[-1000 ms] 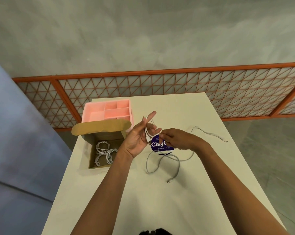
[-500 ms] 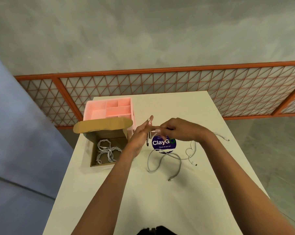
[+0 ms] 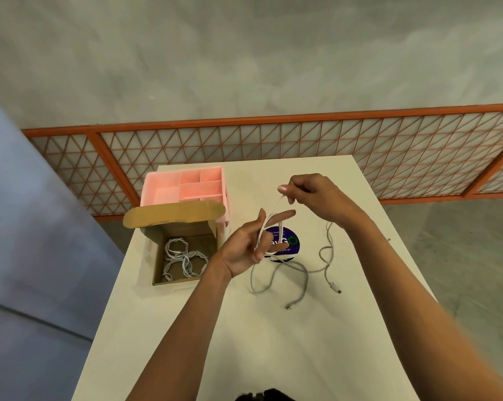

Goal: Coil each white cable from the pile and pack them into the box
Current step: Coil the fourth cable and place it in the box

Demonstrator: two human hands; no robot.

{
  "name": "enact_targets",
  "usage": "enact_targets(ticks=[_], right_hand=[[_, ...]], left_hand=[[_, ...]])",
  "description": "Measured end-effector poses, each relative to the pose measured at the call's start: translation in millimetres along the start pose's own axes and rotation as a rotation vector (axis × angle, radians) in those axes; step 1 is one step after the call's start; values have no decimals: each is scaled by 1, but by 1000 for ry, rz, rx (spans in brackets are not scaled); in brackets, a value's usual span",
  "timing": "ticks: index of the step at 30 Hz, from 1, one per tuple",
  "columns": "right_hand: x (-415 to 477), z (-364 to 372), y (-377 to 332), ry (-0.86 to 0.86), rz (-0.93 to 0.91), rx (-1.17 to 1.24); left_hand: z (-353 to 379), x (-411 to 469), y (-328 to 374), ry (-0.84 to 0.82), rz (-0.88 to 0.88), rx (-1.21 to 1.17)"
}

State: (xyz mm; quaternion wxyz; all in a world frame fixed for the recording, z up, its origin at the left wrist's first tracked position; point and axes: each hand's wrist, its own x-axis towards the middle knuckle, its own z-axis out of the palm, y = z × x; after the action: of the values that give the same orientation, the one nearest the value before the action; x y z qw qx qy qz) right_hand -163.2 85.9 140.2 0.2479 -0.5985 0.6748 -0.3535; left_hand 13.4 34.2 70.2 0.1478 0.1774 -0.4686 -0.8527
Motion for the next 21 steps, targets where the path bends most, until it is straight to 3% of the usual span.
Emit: enact_targets(ticks=[6,15,19,21], right_hand=[[-8,14,14,-1,94,216],[-23,32,28,-370,229,691],[-24,37,35,-427,188,823],[-24,41,38,-415,173,853]], left_hand=[[-4,-3,-6,-100,53,-255],[-19,3,-13,-298,84,-520],[-17,4,-10,-391,68,-569],[-16,4,-8,-348,62,-498]])
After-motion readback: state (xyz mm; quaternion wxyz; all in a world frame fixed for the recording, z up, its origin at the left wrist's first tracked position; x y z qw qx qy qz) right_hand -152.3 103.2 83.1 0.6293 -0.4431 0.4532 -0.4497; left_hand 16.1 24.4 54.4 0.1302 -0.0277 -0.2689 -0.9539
